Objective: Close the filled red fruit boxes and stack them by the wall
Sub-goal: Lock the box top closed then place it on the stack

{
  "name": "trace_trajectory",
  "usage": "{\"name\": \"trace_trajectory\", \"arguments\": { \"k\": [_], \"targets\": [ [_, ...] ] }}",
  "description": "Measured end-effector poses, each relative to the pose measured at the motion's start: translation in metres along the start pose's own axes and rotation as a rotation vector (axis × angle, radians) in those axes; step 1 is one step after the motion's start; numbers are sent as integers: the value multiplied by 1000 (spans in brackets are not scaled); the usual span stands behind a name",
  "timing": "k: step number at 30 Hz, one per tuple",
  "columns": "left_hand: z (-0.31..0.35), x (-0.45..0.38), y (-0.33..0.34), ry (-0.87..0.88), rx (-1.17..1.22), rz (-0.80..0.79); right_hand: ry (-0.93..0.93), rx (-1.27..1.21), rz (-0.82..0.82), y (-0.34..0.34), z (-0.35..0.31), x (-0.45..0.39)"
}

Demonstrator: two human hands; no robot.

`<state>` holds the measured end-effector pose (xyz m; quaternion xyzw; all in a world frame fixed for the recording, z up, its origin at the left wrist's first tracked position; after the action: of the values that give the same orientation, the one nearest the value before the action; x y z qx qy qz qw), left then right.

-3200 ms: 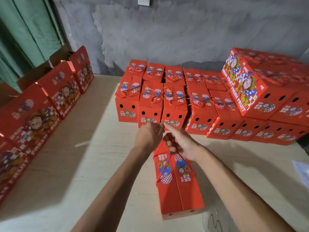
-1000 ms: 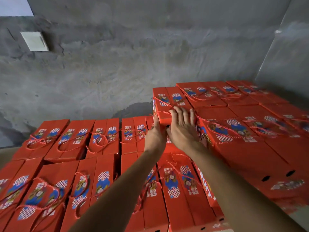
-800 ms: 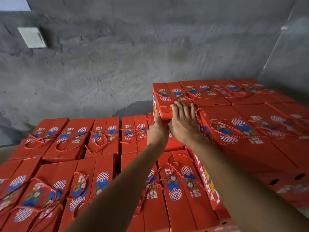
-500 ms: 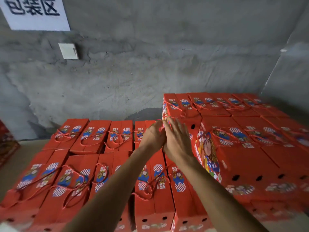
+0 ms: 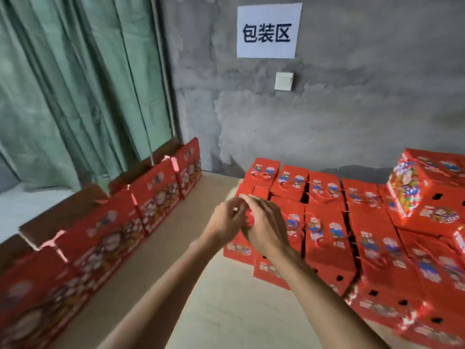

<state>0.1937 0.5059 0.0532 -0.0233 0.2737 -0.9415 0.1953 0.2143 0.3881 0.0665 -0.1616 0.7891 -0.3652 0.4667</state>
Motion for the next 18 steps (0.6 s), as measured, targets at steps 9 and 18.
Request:
{"name": "trace_trajectory", "arguments": {
  "k": [9, 18],
  "targets": [
    [-170, 11, -261, -133, -80, 142, 57, -238, -116, 201, -212, -96],
    [-299, 35, -419, -396, -384, 319, 362, -453, -436, 358, -328, -116]
  ]
}}
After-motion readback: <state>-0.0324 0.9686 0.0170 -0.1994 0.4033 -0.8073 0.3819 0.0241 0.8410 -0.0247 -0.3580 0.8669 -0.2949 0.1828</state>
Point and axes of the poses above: each hand's wrist, its own x-axis away from the middle knuckle, its own y-axis out of the palm, z = x × y, the point moved 6 cm from there along -x, towards the middle knuckle, and after that the axes turned 15 degrees about -y, right-handed, at the moved point
